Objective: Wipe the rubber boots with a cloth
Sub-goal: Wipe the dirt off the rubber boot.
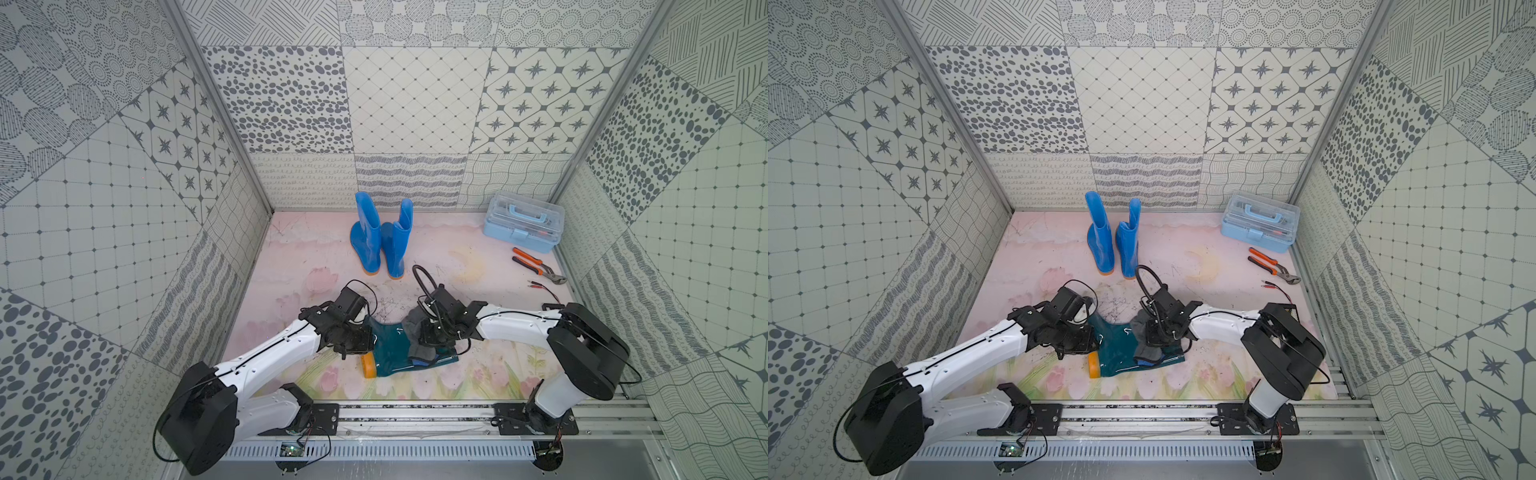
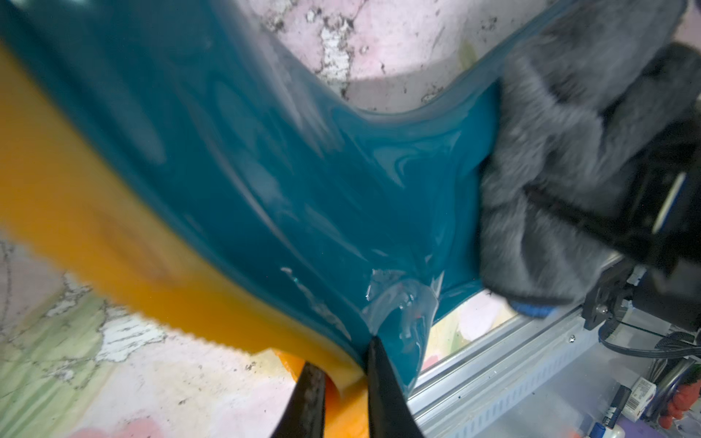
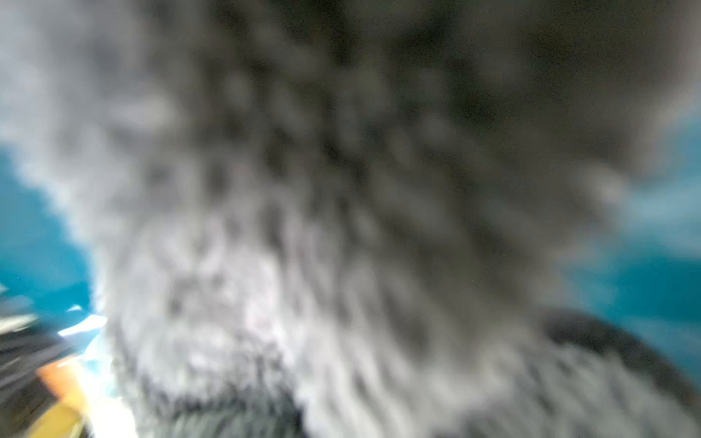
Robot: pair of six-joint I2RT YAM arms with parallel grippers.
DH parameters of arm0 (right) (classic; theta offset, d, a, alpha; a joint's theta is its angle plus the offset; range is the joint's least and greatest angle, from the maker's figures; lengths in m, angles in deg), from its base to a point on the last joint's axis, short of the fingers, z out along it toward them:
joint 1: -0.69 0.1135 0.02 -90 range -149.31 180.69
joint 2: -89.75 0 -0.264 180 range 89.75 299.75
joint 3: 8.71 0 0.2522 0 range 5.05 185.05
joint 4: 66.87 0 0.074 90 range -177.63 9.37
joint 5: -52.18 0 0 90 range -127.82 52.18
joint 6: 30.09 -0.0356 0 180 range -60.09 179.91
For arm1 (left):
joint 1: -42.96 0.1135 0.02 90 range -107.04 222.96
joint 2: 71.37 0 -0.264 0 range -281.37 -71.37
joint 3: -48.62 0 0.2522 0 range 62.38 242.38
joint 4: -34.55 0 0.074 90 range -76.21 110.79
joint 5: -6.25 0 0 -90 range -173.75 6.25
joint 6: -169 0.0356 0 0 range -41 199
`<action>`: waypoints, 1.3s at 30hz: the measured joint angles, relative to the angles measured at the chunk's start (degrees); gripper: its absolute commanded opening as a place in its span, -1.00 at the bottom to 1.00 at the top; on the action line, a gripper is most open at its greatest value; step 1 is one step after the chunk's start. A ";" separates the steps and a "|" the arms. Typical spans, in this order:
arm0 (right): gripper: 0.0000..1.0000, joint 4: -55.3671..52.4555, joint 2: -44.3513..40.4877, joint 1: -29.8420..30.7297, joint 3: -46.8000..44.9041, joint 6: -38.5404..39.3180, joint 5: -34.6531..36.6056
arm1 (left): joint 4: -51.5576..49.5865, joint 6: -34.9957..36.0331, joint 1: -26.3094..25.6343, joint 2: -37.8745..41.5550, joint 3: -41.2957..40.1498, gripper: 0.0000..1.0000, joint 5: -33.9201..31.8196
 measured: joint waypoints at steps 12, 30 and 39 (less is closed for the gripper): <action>-1.00 -5.60 1.57 11.85 13.77 0.42 3.85 | -1.25 0.35 -0.02 -0.96 1.22 -1.00 -0.17; -1.00 9.66 9.25 13.55 8.81 -3.50 -2.40 | 0.61 -0.39 -0.74 2.49 -0.68 -1.00 -1.55; -1.00 -1.20 8.28 10.73 9.68 -2.56 4.24 | 0.90 -0.48 -1.05 2.95 -0.79 -1.00 -1.90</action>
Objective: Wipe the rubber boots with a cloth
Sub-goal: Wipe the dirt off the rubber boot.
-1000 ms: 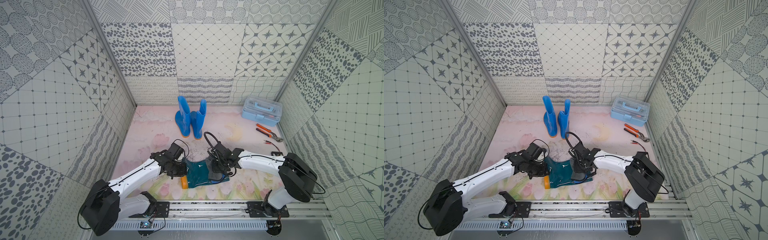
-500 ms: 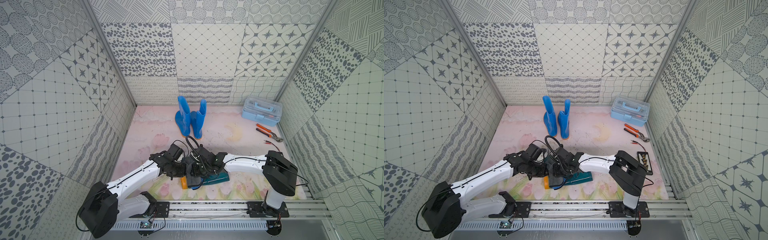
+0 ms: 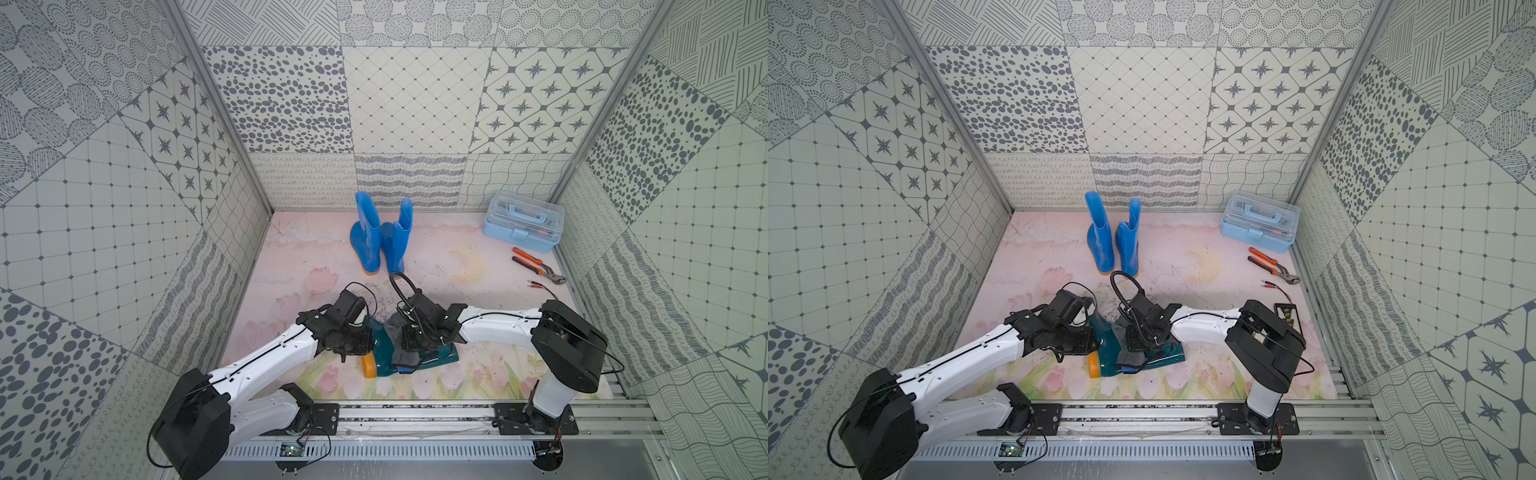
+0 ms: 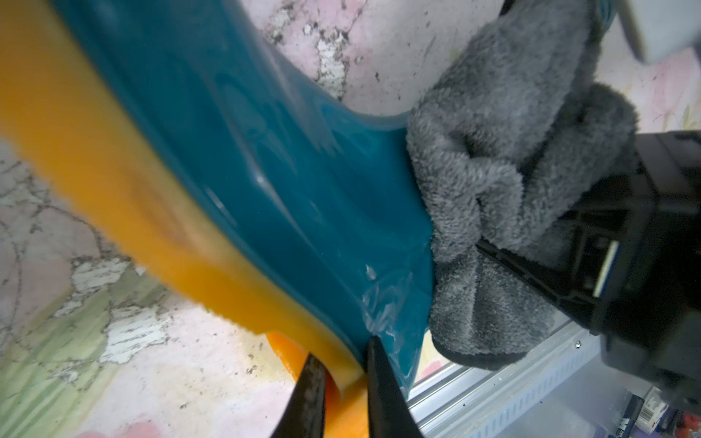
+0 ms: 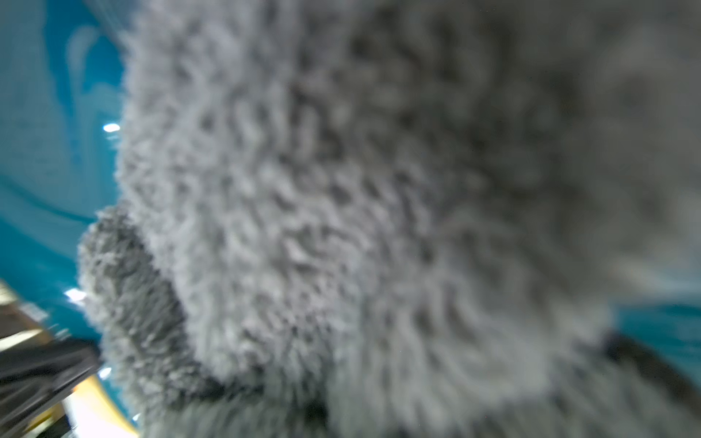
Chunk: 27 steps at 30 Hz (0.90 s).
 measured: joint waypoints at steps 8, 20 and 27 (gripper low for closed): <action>-1.00 -28.61 -1.44 -2.23 4.90 2.86 23.69 | -0.81 0.11 -0.02 0.90 0.07 -1.00 -0.44; -1.00 -15.06 -16.33 -0.07 3.72 2.73 13.51 | -1.05 0.17 -0.02 2.23 -0.46 -1.00 -0.66; -1.00 -6.97 1.29 6.49 6.49 1.90 7.13 | -0.66 0.15 -0.04 4.00 -1.53 -1.00 -0.79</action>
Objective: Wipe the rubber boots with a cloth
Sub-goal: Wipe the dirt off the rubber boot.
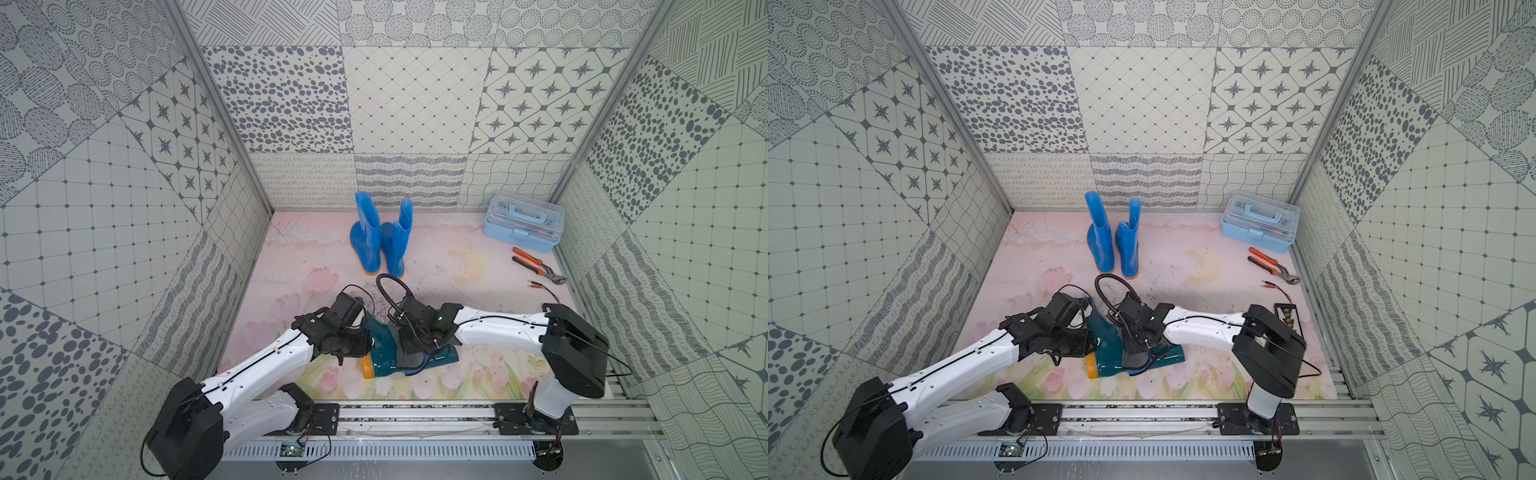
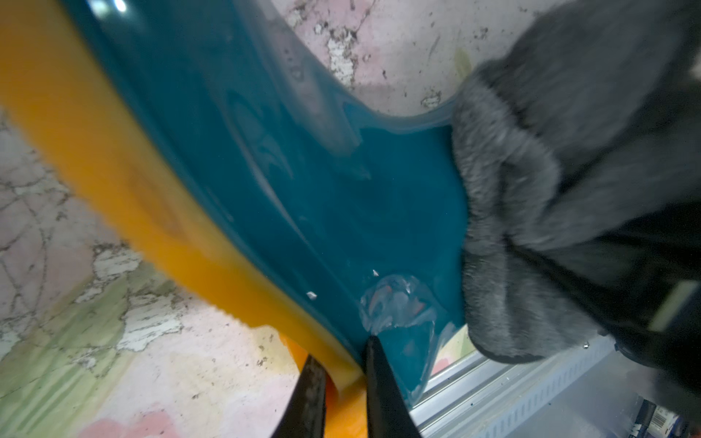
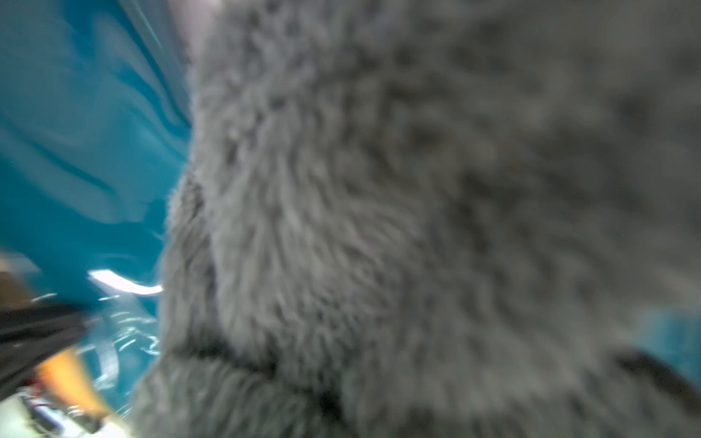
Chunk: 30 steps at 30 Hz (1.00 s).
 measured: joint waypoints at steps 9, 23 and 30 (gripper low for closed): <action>-1.00 -0.20 1.62 -3.19 -1.09 -2.36 -1.99 | 1.22 0.09 -0.52 1.16 -1.07 -1.00 -0.44; -1.00 -1.57 -16.46 -18.05 -15.04 0.42 -4.31 | 4.33 0.59 -5.53 2.95 -3.30 -1.00 -6.58; -1.00 5.07 -37.40 -26.40 -19.76 0.33 -3.50 | 4.98 0.96 -6.84 5.53 -4.46 -1.00 -8.70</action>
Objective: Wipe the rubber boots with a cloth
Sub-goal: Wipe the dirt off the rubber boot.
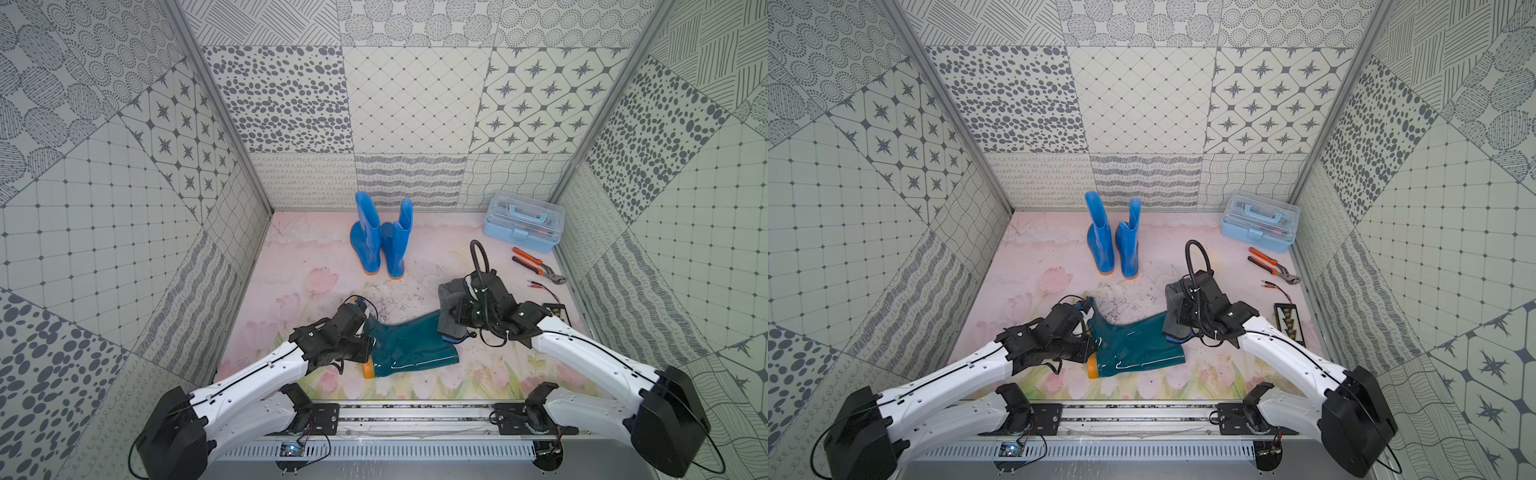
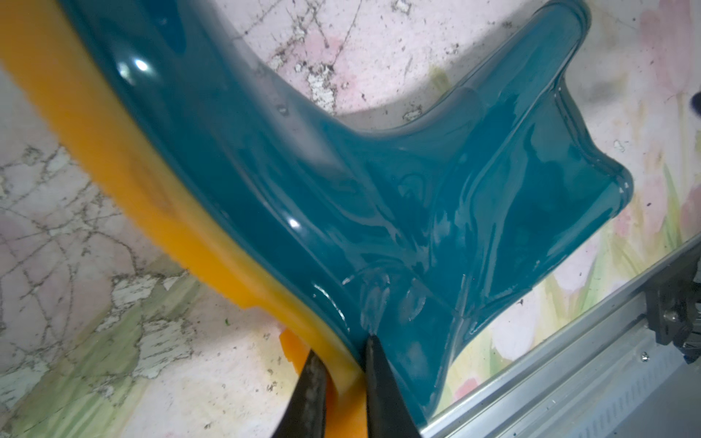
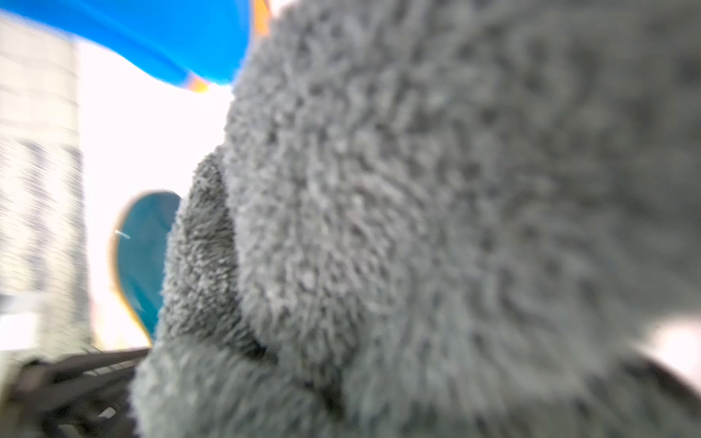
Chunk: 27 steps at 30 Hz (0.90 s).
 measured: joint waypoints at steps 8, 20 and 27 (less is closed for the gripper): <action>-1.00 9.07 5.42 0.55 -0.37 0.52 -5.81 | -1.99 3.15 -1.70 4.61 -0.04 -1.00 -3.80; -1.00 7.87 20.37 18.08 11.63 4.37 -7.98 | 3.72 0.07 -1.81 5.18 -3.37 -1.00 -7.65; -1.00 6.47 38.25 24.81 17.14 4.52 -7.56 | 9.03 -4.09 -1.92 9.05 -7.72 -1.00 -8.04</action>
